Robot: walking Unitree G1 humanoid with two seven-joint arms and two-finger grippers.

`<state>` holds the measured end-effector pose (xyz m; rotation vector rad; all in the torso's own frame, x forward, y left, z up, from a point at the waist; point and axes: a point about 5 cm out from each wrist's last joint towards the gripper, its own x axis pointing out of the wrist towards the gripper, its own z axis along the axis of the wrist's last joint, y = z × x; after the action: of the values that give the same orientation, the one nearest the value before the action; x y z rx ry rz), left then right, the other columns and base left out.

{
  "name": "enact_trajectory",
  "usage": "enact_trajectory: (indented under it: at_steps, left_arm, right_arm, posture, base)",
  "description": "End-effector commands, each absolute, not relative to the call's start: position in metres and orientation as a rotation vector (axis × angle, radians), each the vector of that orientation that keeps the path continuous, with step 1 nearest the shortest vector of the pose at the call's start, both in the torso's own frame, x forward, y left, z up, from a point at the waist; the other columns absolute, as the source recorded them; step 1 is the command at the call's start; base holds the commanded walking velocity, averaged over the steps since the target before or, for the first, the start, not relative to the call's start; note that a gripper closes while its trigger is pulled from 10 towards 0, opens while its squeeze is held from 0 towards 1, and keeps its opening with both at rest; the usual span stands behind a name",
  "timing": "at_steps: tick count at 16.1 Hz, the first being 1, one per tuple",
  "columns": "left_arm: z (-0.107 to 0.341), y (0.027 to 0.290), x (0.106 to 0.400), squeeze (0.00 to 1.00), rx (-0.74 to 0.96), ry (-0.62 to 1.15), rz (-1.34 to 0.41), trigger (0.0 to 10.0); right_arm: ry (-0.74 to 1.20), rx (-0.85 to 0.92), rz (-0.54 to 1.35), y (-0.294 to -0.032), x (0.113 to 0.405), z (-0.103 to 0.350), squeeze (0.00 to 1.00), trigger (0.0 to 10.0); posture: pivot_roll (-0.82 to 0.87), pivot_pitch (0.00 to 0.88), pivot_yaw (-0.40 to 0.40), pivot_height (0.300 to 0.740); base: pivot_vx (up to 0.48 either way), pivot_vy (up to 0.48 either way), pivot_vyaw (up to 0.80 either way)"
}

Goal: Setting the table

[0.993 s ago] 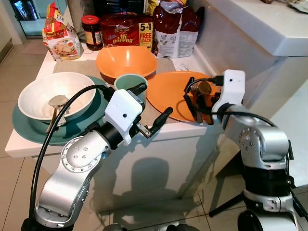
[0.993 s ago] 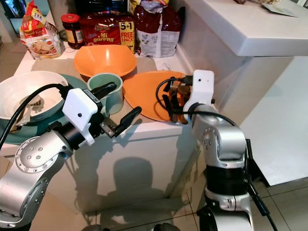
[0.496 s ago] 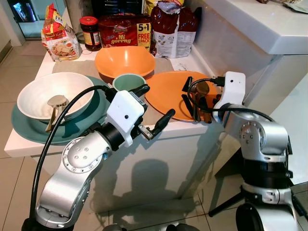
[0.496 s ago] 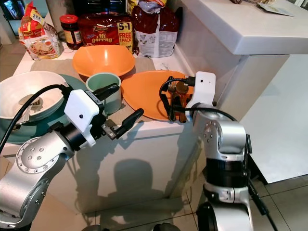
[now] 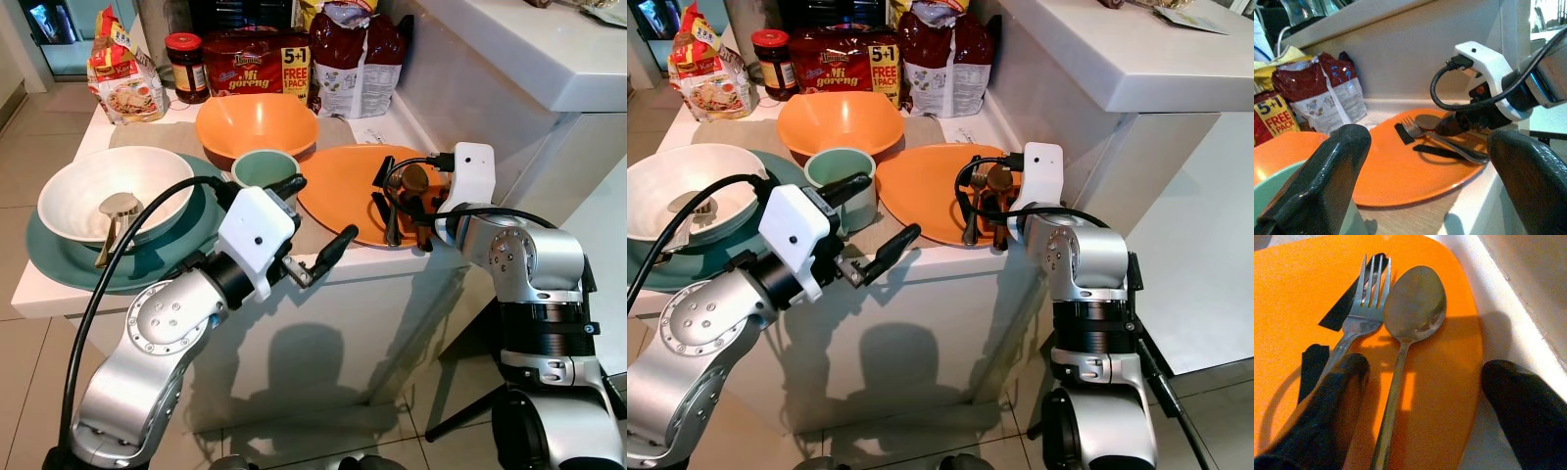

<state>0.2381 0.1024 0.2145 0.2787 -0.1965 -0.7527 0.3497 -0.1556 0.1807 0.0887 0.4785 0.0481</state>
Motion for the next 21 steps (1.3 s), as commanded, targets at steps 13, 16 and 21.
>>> enact_trajectory:
  at_steps: [13, 16, 21]
  left_arm:
    - [0.2085, 0.0972, 0.2303, 0.0, 0.299, -0.131, -0.853, 10.0]
    - [0.2089, 0.0972, 0.2305, 0.0, 0.303, -0.133, -0.852, 10.0]
    - [0.2094, 0.0977, 0.2304, 0.0, 0.306, -0.137, -0.847, 10.0]
  right_arm:
    - [0.524, 0.02, 0.122, -0.1589, 0.3546, 0.1837, 0.0, 0.0]
    - [0.525, 0.016, 0.122, -0.1594, 0.355, 0.1839, 0.0, 0.0]
    - [0.51, 0.014, 0.117, -0.1597, 0.3561, 0.1878, 0.0, 0.0]
  posture:
    - [0.09, 0.018, -0.073, 0.74]
    - [0.09, 0.007, -0.075, 0.74]
    - [0.09, 0.007, -0.075, 0.74]
  base:
    - [0.0, 0.0, 0.0]
    - [0.0, 0.0, 0.0]
    - [0.0, 0.0, 0.0]
